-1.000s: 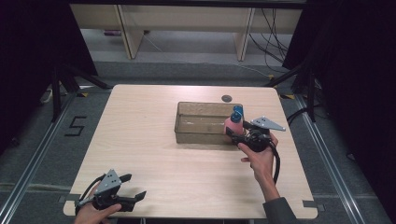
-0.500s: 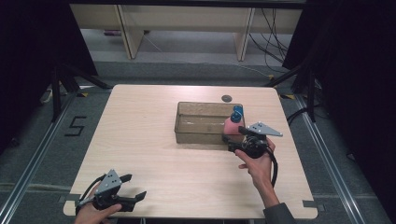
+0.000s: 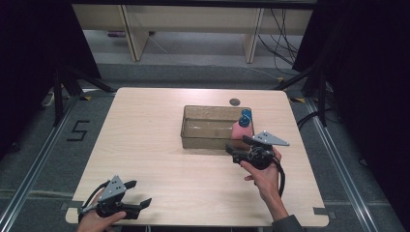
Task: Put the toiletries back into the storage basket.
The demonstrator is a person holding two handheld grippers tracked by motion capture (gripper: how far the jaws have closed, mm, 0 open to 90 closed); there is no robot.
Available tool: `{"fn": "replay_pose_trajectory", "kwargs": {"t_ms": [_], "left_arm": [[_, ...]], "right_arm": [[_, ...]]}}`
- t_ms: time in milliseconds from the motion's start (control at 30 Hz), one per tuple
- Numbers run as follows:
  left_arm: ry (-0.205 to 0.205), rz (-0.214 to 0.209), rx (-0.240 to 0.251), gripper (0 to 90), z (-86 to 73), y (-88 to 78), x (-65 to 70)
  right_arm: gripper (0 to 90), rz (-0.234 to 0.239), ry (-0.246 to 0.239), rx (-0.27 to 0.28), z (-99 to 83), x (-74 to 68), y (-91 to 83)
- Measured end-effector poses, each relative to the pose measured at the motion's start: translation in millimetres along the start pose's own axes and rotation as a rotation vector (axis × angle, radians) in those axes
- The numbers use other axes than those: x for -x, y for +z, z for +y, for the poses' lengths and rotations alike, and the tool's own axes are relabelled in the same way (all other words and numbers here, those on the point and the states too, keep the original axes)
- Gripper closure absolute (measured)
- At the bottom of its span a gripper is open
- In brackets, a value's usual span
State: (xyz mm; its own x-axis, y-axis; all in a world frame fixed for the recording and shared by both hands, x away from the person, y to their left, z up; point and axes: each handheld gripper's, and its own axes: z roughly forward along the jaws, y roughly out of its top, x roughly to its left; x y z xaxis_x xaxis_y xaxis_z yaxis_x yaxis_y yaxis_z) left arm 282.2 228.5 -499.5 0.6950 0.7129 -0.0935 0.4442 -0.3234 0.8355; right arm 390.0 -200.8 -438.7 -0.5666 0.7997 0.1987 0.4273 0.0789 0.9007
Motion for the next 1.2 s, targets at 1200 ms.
{"fn": "replay_pose_trajectory", "kwargs": {"t_ms": [1200], "left_arm": [[0.002, -0.006, 0.005, 14.8, -0.1, 0.6, -0.1]], "right_arm": [[19.2, 0.061, -0.051, -0.035, -24.6, -27.8, -6.2]]}}
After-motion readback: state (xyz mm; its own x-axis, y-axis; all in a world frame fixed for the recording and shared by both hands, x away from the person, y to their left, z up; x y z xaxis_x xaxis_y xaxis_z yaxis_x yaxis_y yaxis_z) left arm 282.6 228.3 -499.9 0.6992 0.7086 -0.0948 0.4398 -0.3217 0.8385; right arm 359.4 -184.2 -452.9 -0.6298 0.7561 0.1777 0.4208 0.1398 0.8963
